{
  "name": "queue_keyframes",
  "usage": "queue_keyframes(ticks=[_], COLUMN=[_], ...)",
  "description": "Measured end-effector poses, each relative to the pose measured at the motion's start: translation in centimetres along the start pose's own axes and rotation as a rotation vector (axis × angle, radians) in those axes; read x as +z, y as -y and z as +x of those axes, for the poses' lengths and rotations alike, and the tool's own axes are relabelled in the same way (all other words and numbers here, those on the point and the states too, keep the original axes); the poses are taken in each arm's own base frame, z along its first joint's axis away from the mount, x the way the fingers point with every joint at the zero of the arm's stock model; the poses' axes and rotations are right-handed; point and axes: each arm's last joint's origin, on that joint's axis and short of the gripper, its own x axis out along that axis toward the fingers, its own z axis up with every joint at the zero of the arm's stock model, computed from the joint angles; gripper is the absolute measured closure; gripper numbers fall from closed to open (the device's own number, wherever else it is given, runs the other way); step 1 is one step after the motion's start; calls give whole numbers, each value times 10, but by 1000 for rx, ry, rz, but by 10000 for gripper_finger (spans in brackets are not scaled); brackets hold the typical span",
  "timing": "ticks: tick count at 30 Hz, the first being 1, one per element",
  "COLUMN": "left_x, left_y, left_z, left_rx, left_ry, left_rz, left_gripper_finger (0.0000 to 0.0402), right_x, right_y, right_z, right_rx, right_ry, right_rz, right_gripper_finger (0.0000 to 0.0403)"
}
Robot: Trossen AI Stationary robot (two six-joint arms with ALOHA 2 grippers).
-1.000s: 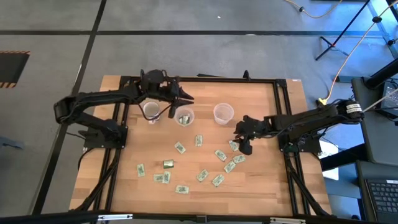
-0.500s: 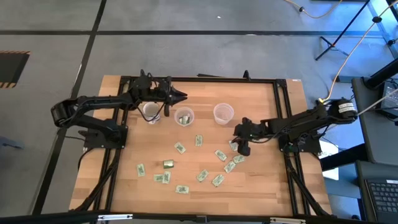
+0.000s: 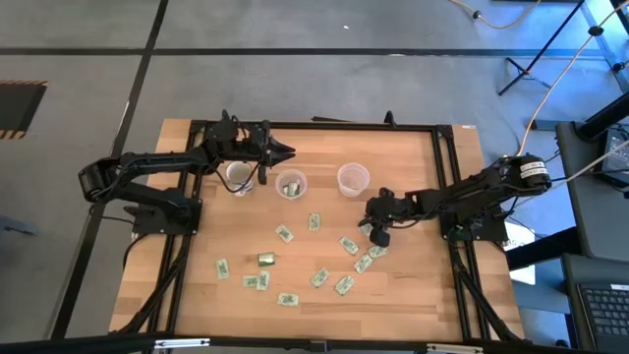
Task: Pick and place items into bin
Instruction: Put the white stevia packet into the right transparent bin
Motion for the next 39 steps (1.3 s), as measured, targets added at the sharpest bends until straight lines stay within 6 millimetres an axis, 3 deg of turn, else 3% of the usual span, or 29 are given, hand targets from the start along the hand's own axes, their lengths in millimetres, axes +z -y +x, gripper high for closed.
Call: queue_keyframes(ticks=[7, 11, 16, 20, 28, 32, 39], left_x=[0, 0, -1, -4, -7, -8, -10], left_y=[0, 0, 0, 0, 0, 0, 0], left_z=[0, 0, 0, 0, 0, 0, 0], left_rx=[0, 0, 0, 1, 4, 3, 3], left_ry=[0, -4, -13, -33, -66, -78, -91], left_rz=[2, 0, -4, -16, -41, -49, -34], left_gripper_finger=[341, 341, 341, 341, 341, 341, 340], right_x=[1, 9, 30, 61, 112, 115, 108], right_y=[0, -2, -5, -11, 7, 26, 53], right_z=[-3, -11, -29, -52, -79, -76, -45], right_rx=[11, 35, 46, 56, -247, -306, -374], right_ry=[9, 27, 96, 225, 335, 299, 182], right_rz=[12, 13, -21, -112, -248, -228, -174], right_gripper_finger=[393, 397, 400, 401, 402, 402, 402])
